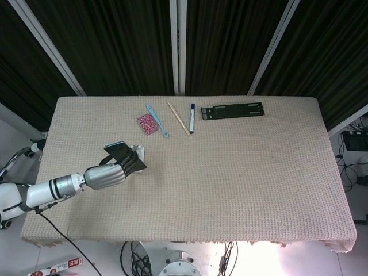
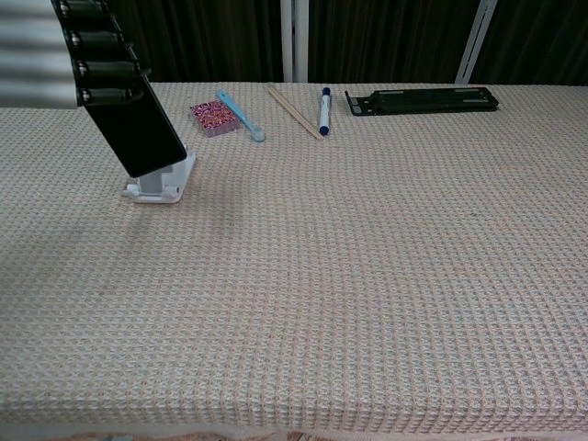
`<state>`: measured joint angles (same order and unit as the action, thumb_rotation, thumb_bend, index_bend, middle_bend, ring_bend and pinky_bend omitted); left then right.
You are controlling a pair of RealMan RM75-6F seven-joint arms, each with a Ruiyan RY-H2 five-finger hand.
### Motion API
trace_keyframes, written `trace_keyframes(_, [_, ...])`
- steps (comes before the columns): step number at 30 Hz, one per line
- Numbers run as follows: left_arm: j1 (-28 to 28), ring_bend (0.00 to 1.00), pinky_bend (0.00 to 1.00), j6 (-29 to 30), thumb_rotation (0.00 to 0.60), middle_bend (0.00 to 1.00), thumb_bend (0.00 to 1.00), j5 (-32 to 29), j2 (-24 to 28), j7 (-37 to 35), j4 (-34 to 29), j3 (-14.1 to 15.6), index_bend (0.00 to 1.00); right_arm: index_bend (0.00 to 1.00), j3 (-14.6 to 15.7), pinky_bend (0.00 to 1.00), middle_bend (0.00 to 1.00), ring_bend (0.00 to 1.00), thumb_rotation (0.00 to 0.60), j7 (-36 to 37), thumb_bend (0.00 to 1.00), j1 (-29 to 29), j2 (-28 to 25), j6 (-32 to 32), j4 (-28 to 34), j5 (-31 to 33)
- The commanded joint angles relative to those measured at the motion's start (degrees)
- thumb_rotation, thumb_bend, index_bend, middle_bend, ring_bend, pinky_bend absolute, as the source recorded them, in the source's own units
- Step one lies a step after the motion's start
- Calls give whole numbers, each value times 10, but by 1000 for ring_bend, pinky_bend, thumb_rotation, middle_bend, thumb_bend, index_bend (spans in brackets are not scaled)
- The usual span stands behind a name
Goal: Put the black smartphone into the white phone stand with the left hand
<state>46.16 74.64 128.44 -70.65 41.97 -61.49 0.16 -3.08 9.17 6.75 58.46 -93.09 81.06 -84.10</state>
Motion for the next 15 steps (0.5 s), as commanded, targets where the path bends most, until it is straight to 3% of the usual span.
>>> trace_keyframes(1, [20, 592, 362, -43, 600, 552, 481, 2, 18, 27, -34, 9, 320, 0, -1, 0, 0, 0, 600, 9, 200, 4, 4, -3, -10, 4])
trace_keyframes(8, [37, 583, 362, -71, 600, 564, 506, 13, 30, 41, -66, 19, 336, 0, -4, 0, 0, 0, 600, 29, 200, 12, 12, -8, -33, 11])
trace_keyframes(15, [58, 552, 348, -38, 600, 575, 543, 32, 18, 29, -53, 14, 372, 0, -6, 0, 0, 0, 600, 43, 199, 20, 18, -12, -50, 15])
